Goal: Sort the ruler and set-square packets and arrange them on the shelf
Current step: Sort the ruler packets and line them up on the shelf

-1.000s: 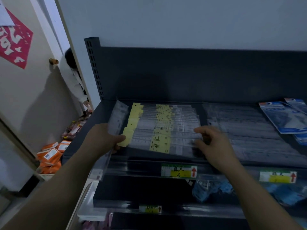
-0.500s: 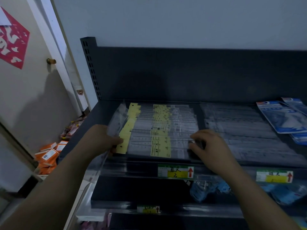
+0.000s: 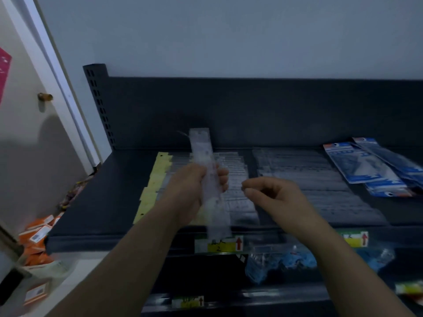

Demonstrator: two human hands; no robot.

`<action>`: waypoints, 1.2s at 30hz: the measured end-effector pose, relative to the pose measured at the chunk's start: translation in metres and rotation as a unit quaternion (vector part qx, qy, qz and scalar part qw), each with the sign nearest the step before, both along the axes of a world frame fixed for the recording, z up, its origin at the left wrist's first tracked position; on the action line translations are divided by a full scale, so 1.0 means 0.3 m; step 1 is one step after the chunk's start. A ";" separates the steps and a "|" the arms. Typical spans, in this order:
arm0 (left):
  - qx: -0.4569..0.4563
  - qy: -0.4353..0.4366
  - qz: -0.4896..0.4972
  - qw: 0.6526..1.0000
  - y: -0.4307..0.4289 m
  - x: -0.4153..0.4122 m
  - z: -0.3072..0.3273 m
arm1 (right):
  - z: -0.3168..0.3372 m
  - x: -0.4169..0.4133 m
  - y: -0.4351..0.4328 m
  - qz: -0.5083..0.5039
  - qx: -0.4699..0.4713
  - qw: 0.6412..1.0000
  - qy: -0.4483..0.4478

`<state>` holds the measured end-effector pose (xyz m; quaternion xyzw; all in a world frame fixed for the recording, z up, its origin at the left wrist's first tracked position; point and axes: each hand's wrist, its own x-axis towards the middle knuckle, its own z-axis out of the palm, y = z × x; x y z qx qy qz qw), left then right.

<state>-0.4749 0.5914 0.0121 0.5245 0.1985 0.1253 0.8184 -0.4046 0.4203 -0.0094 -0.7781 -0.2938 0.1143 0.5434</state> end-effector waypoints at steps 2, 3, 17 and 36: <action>0.003 -0.028 -0.003 1.000 -0.075 0.048 -0.018 | 0.021 0.003 -0.025 0.015 0.029 0.999 0.028; -0.009 -0.043 -0.006 0.999 -0.111 0.071 -0.026 | 0.027 0.011 -0.039 0.021 0.038 0.998 0.039; -0.068 -0.078 0.022 0.994 -0.495 0.333 -0.047 | 0.048 0.317 -0.360 -0.040 0.143 0.975 0.163; 0.257 0.023 0.053 0.965 -0.540 0.331 -0.074 | 0.039 0.471 -0.581 0.126 -0.111 0.985 0.028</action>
